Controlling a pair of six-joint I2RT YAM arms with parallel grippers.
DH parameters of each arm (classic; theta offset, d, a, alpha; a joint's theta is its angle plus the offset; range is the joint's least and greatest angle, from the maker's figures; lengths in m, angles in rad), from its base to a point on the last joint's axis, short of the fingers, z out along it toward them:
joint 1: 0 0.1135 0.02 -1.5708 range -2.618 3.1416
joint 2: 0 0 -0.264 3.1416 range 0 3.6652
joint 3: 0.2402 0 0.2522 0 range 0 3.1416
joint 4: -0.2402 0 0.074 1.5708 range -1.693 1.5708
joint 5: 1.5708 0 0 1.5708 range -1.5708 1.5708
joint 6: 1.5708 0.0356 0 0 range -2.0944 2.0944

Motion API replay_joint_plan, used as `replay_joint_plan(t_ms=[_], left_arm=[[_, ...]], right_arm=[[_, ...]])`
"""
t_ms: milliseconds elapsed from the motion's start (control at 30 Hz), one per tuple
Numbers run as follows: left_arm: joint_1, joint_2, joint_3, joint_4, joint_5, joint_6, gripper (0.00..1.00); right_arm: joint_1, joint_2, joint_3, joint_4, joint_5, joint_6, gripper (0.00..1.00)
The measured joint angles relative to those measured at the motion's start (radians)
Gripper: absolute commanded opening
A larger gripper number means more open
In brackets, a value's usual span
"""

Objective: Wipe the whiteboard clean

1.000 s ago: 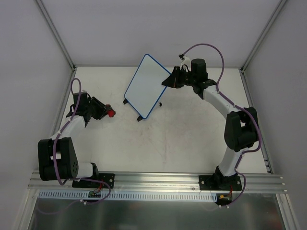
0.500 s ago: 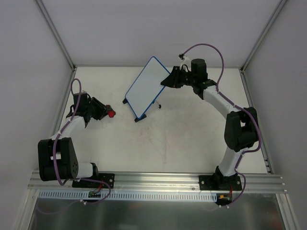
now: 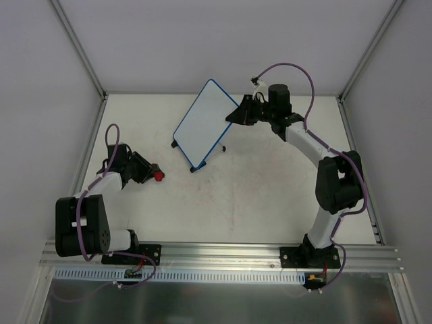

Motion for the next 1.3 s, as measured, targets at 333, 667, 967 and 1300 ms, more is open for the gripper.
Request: replay_joint_plan(t_ms=[333,667,967,1300], left_arm=[[-0.001,-0.010,-0.047,0.001,0.027,0.055,0.68],[-0.010,-0.037,-0.059,0.013,0.053,0.063,0.99],[-0.010,-0.074,-0.074,0.000,0.053,0.064,0.99],[-0.010,-0.078,-0.077,-0.009,0.053,0.064,0.99]], right_arm=[[0.002,0.000,0.023,-0.034,0.000,-0.003,0.00],[-0.005,0.027,0.110,-0.076,-0.014,-0.013,0.00],[-0.019,0.070,0.150,-0.094,-0.036,-0.019,0.00],[-0.021,0.068,0.068,0.012,-0.050,0.003,0.00]])
